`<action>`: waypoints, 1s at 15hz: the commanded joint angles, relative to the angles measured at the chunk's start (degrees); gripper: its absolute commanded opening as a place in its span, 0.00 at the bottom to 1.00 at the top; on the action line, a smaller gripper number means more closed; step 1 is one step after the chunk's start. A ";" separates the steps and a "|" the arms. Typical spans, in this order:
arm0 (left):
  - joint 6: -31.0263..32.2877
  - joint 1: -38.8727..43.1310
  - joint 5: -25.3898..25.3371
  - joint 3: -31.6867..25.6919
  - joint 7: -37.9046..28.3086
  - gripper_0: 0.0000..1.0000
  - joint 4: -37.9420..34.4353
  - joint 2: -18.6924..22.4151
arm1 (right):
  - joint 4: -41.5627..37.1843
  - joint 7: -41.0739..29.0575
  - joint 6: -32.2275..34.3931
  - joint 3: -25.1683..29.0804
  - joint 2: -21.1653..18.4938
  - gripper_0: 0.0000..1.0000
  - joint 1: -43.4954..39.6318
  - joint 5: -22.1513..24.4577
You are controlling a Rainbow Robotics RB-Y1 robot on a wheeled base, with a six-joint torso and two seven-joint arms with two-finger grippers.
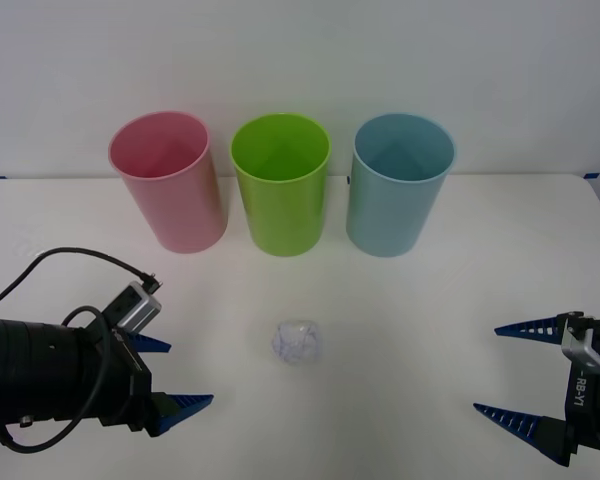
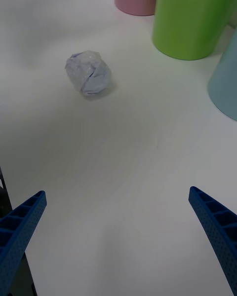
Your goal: Put cans in the blue bin and PET bottles in the pink bin and trash in the green bin.
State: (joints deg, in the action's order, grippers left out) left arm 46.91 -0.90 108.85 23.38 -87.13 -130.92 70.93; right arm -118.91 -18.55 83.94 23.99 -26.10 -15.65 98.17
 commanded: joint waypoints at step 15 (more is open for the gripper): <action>18.92 -25.38 6.46 13.53 -5.59 1.00 12.09 -17.14 | 0.00 0.00 0.00 0.00 0.00 1.00 0.00 0.00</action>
State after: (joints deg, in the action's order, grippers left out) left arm 65.21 -26.07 115.21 36.92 -92.73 -119.25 54.58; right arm -118.91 -18.54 83.94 23.99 -26.10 -15.64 98.17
